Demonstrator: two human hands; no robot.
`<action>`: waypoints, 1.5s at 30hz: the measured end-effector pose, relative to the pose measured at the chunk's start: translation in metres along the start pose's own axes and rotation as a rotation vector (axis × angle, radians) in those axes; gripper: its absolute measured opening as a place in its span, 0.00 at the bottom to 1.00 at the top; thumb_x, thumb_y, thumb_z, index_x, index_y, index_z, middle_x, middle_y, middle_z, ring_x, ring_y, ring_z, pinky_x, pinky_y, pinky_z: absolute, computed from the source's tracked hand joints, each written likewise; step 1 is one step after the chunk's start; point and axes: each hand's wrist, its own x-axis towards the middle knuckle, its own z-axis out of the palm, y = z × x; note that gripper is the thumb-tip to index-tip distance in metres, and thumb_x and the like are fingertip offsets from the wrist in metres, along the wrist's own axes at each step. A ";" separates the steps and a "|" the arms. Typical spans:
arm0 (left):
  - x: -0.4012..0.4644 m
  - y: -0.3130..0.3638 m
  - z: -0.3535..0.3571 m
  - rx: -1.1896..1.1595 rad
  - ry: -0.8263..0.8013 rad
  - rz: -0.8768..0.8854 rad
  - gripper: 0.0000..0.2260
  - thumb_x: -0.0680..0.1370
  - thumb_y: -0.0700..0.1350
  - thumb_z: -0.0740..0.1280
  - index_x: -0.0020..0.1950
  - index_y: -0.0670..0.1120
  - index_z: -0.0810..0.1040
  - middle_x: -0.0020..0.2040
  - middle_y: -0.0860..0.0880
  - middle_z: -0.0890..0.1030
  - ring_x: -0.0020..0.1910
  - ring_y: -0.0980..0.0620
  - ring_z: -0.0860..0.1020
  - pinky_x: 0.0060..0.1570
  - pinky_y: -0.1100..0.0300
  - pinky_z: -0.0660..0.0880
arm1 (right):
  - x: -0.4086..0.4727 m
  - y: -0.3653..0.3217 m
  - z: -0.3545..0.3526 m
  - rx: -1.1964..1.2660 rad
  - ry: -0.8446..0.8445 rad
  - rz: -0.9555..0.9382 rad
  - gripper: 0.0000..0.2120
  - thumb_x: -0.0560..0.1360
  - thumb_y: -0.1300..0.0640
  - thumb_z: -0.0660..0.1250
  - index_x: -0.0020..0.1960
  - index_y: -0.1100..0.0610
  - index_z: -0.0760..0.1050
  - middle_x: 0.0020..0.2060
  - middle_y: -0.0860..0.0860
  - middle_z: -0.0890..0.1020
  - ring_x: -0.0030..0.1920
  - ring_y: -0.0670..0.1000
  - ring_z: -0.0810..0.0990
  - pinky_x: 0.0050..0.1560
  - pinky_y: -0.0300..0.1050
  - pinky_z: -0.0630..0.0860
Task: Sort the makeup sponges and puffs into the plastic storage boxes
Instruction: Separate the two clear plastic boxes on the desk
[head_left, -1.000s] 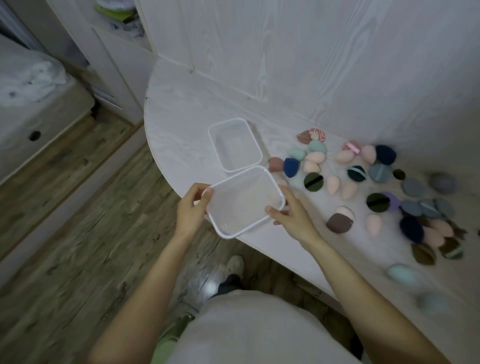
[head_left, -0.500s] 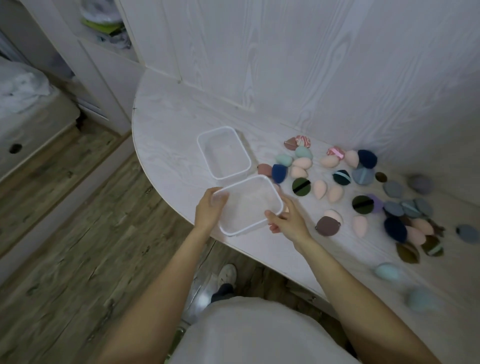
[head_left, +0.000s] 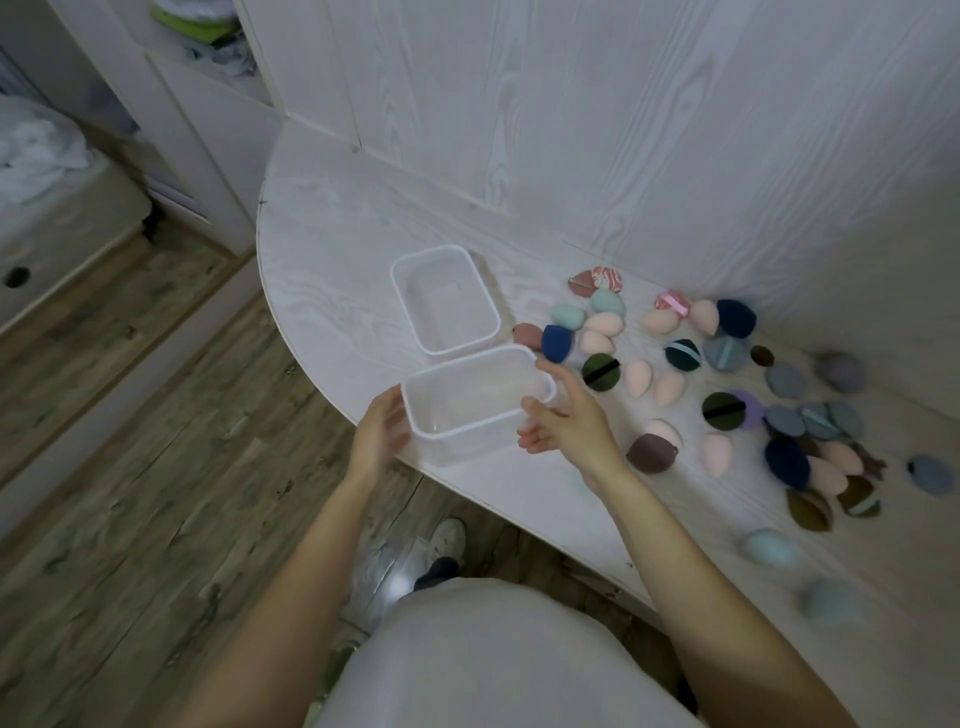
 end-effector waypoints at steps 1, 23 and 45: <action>0.002 -0.002 -0.006 0.005 -0.029 -0.031 0.13 0.76 0.49 0.61 0.58 0.49 0.78 0.58 0.50 0.79 0.56 0.50 0.77 0.55 0.53 0.72 | -0.001 -0.006 -0.001 0.037 -0.023 0.010 0.18 0.77 0.59 0.65 0.66 0.53 0.69 0.37 0.58 0.82 0.35 0.52 0.83 0.37 0.43 0.80; 0.016 0.013 -0.024 0.233 -0.086 0.047 0.27 0.72 0.31 0.67 0.67 0.51 0.73 0.60 0.49 0.77 0.57 0.50 0.77 0.49 0.57 0.76 | 0.143 -0.062 0.020 -0.605 0.283 -0.145 0.16 0.77 0.53 0.63 0.63 0.55 0.75 0.56 0.55 0.81 0.56 0.56 0.77 0.57 0.45 0.70; -0.003 0.057 -0.008 0.616 0.234 0.389 0.09 0.77 0.46 0.64 0.57 0.49 0.76 0.48 0.58 0.79 0.47 0.58 0.77 0.48 0.62 0.74 | 0.098 -0.025 0.008 -0.522 0.244 -0.259 0.16 0.76 0.62 0.64 0.64 0.57 0.73 0.56 0.56 0.73 0.49 0.50 0.75 0.55 0.42 0.73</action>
